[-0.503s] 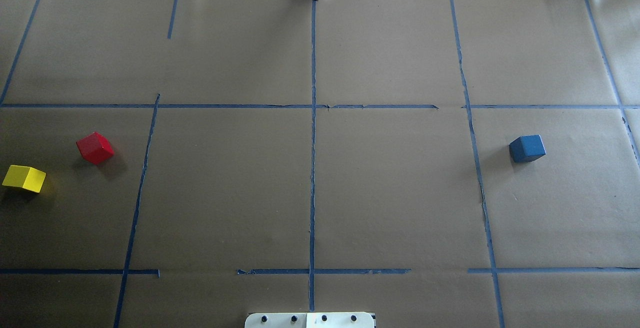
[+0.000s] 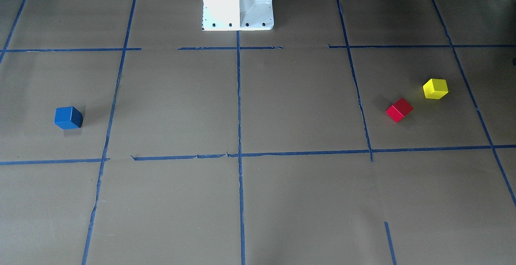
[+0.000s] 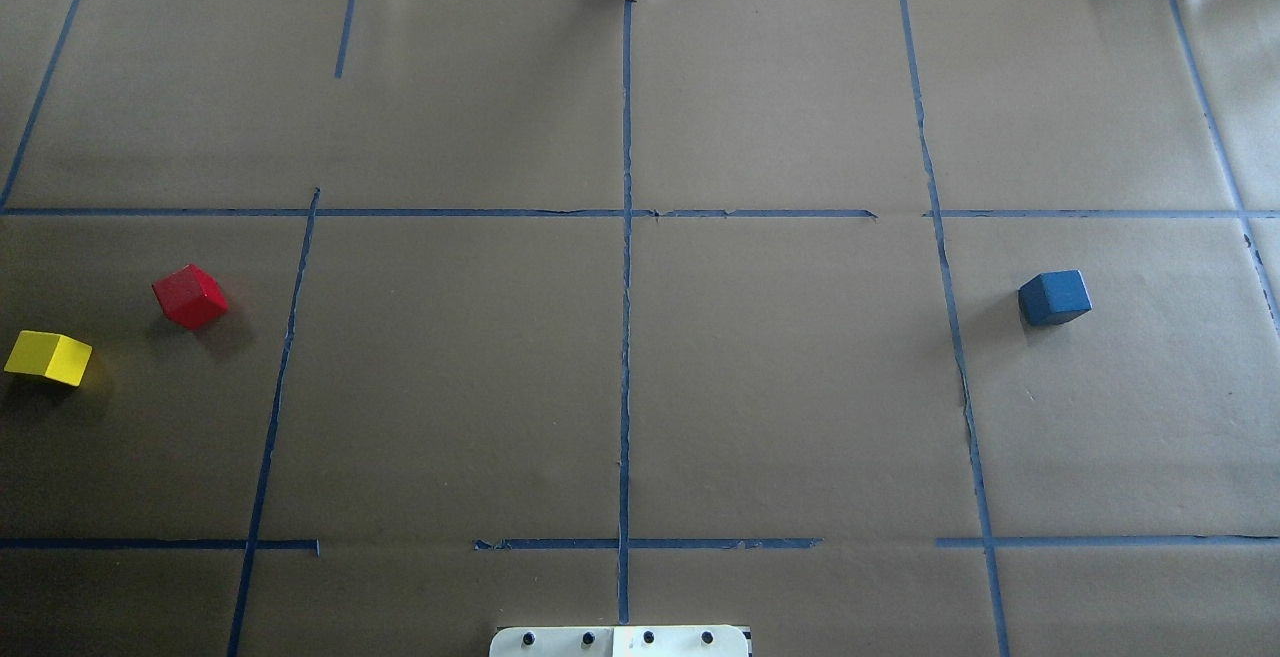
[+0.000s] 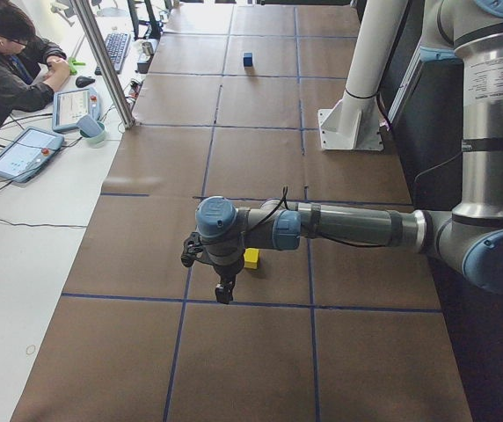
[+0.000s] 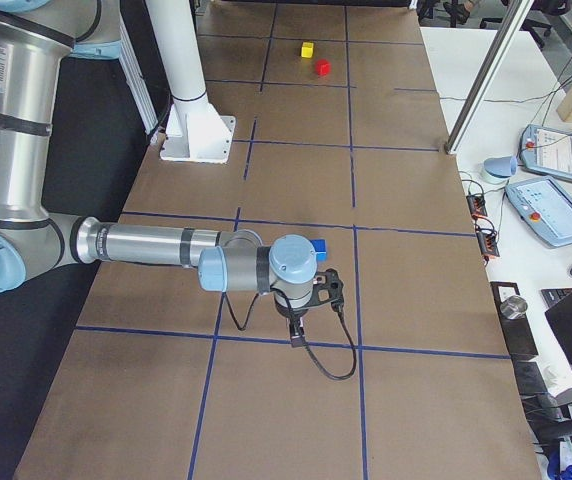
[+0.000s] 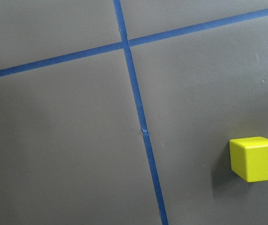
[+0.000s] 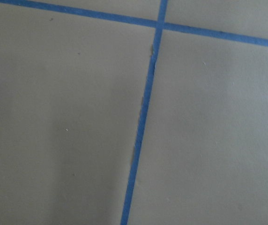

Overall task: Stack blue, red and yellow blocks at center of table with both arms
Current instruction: 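Move the right gripper toward the blue cube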

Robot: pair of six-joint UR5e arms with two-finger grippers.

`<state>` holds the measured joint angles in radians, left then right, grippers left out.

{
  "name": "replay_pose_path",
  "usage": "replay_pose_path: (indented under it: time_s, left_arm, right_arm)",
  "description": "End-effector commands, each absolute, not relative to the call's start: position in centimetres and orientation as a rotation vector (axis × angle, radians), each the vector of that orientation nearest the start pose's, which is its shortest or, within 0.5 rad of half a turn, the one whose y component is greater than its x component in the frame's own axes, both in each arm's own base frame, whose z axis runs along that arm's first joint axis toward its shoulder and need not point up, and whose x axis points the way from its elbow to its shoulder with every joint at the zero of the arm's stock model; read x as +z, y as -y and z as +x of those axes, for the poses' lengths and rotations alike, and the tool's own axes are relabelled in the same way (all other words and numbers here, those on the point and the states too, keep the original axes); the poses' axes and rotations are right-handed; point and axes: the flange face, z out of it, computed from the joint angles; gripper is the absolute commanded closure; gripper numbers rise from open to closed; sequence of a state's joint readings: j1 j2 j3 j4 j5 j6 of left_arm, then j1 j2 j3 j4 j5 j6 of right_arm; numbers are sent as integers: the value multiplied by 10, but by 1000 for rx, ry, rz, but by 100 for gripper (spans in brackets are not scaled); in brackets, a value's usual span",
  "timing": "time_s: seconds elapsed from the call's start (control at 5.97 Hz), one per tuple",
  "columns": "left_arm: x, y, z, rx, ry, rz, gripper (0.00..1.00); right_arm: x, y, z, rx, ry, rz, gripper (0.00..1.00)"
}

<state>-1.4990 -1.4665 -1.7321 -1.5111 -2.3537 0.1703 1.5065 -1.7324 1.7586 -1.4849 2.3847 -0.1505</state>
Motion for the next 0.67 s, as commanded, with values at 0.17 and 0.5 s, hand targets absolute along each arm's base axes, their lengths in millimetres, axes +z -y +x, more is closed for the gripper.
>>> replay_pose_path:
  time_s: [0.17, 0.5]
  left_arm:
    - [630, 449, -26, 223, -854, 32, 0]
    - [632, 448, -26, 221, -854, 28, 0]
  right_arm:
    - [529, 490, -50, -431, 835, 294, 0]
    - [507, 481, -163, -246, 825, 242, 0]
